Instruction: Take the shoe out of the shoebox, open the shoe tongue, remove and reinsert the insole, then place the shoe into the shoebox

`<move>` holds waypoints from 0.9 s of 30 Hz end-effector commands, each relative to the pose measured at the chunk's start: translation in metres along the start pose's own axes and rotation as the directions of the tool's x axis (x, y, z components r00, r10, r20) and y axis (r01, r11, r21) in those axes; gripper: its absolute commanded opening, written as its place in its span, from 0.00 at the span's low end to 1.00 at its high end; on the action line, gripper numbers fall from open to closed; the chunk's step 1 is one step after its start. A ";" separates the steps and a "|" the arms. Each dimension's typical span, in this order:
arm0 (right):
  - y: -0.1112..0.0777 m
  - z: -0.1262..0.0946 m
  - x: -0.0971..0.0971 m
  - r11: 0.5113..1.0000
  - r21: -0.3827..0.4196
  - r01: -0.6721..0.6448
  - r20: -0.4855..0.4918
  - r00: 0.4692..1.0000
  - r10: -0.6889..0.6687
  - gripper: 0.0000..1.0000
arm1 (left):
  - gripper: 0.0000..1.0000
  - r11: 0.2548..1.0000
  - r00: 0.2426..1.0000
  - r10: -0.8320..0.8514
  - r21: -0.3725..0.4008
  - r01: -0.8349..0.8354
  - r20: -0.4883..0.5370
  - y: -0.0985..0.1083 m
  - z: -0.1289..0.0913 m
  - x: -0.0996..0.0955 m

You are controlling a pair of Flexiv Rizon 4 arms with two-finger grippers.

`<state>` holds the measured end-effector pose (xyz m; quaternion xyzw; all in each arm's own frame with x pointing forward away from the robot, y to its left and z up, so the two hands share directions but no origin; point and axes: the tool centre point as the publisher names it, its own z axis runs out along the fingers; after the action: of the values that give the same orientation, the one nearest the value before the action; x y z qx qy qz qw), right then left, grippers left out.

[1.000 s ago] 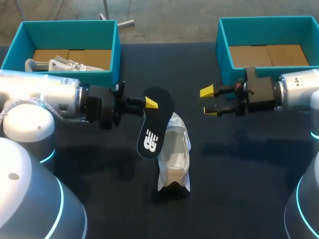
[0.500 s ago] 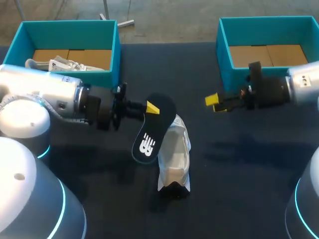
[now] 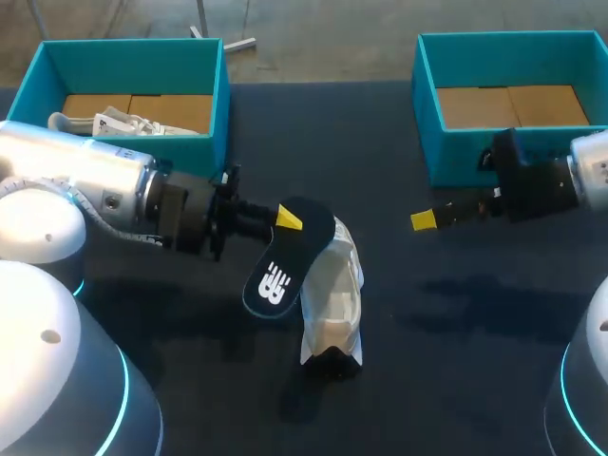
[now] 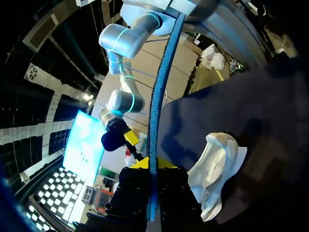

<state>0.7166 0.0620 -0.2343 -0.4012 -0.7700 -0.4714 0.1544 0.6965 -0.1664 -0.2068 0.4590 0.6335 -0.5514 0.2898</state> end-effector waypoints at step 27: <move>-0.068 0.023 -0.003 0.660 0.722 0.210 0.209 0.843 -0.496 1.00 | 0.00 0.968 0.977 -0.211 0.132 0.213 -0.026 -0.078 0.031 0.029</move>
<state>0.6730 0.0564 -0.2922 -0.2464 -0.9470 -0.1990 0.0538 0.6133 -0.1857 -0.2100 0.4110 0.6376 -0.6220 0.1938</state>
